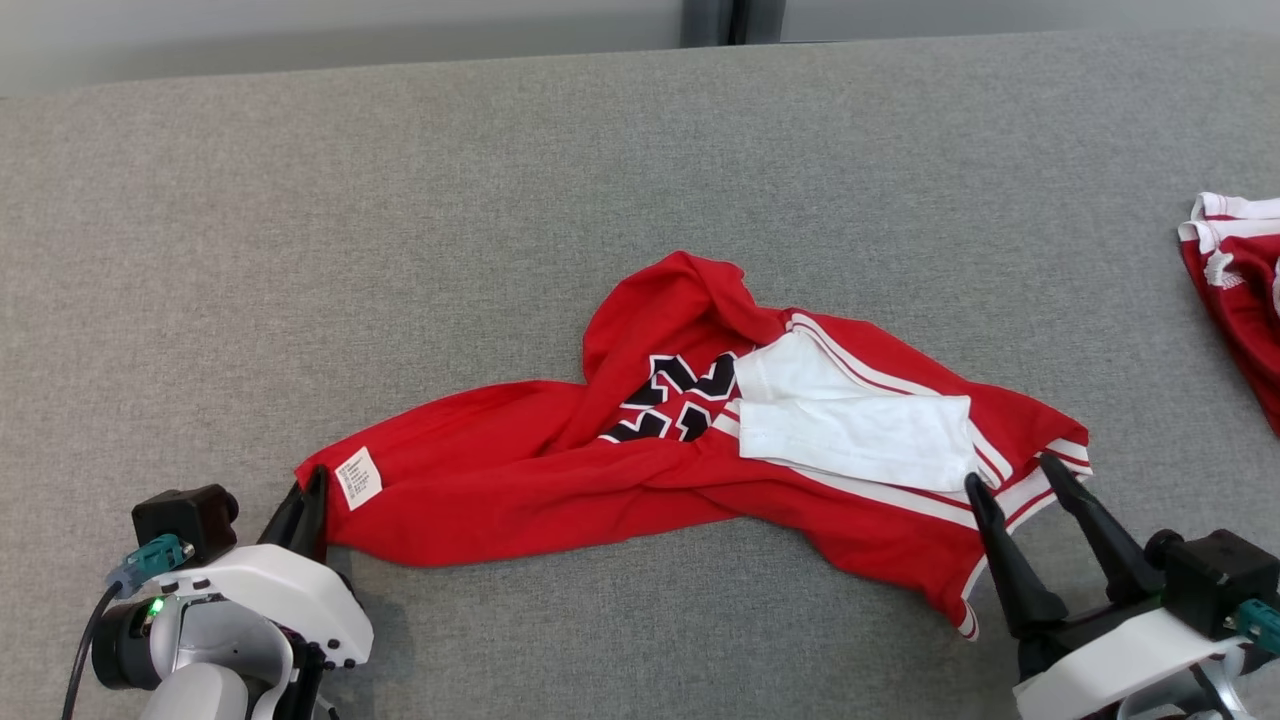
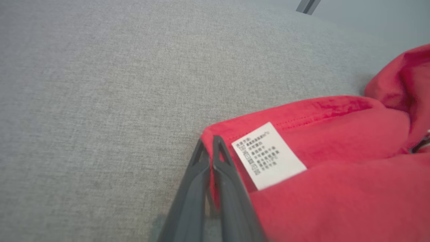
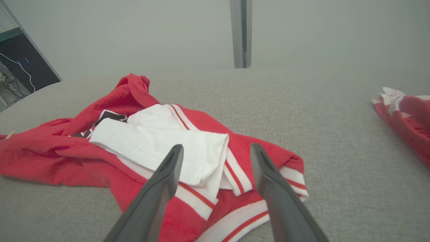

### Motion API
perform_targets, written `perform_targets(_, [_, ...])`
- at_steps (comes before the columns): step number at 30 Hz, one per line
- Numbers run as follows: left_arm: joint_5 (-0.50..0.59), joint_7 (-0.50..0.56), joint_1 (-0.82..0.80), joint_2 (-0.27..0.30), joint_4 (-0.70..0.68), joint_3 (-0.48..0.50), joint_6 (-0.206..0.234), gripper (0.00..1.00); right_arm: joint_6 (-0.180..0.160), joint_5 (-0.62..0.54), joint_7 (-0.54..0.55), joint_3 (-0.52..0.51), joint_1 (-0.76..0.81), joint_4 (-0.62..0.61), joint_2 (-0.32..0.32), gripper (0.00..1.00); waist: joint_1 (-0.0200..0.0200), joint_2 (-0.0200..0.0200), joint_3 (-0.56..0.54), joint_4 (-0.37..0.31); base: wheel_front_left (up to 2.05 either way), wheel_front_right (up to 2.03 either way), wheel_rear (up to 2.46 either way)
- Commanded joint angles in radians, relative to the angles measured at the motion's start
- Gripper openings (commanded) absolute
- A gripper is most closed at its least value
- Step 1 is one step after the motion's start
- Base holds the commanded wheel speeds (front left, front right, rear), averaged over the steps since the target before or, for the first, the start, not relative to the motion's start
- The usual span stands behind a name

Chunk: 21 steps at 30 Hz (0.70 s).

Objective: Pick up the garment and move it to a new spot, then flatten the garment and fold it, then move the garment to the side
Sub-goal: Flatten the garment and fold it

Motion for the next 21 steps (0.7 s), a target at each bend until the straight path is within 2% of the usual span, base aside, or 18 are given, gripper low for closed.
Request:
perform_targets(1, [0.008, -0.007, -0.028, -0.001, -0.002, -0.001, 0.004, 0.00, 0.000, 0.014, 0.005, 0.014, -0.002, 0.017, -0.009, 1.00, 0.0000, 0.0000, 0.008, 0.008, 0.00, 0.00, 0.00])
perform_targets(13, [0.009, -0.039, -0.045, -0.011, 0.009, -0.018, 0.002, 0.00, 0.000, 0.082, 0.006, 0.100, -0.078, 0.129, -0.043, 0.98, 0.0000, 0.0000, 0.038, 0.031, 0.00, 0.00, 0.00])
perform_targets(15, [0.008, -0.043, -0.047, -0.012, 0.011, -0.020, 0.000, 0.00, 0.000, 0.084, 0.004, 0.108, -0.088, 0.135, -0.047, 0.82, 0.0000, 0.0000, 0.042, 0.033, 0.00, 0.00, 0.00])
perform_targets(16, [0.008, -0.047, -0.047, -0.011, 0.011, -0.021, 0.000, 0.00, 0.000, 0.089, 0.002, 0.113, -0.092, 0.136, -0.048, 0.44, 0.0000, 0.0000, 0.044, 0.034, 0.00, 0.00, 0.00])
perform_targets(17, [0.008, -0.050, -0.046, -0.011, 0.012, -0.021, 0.000, 0.00, 0.000, 0.092, 0.002, 0.115, -0.094, 0.139, -0.049, 0.28, 0.0000, 0.0000, 0.046, 0.035, 0.00, 0.00, 0.00])
perform_targets(18, [0.008, -0.054, -0.046, -0.011, 0.012, -0.022, -0.001, 0.00, 0.000, 0.093, 0.001, 0.117, -0.098, 0.142, -0.051, 0.00, 0.0000, 0.0000, 0.047, 0.035, 0.00, 0.00, 0.00])
perform_targets(21, [0.013, -0.077, -0.051, -0.011, 0.009, -0.019, -0.002, 0.00, 0.000, 0.098, -0.006, 0.114, -0.109, 0.142, -0.058, 0.00, 0.0000, 0.0000, 0.047, 0.036, 0.00, 0.00, 0.00])
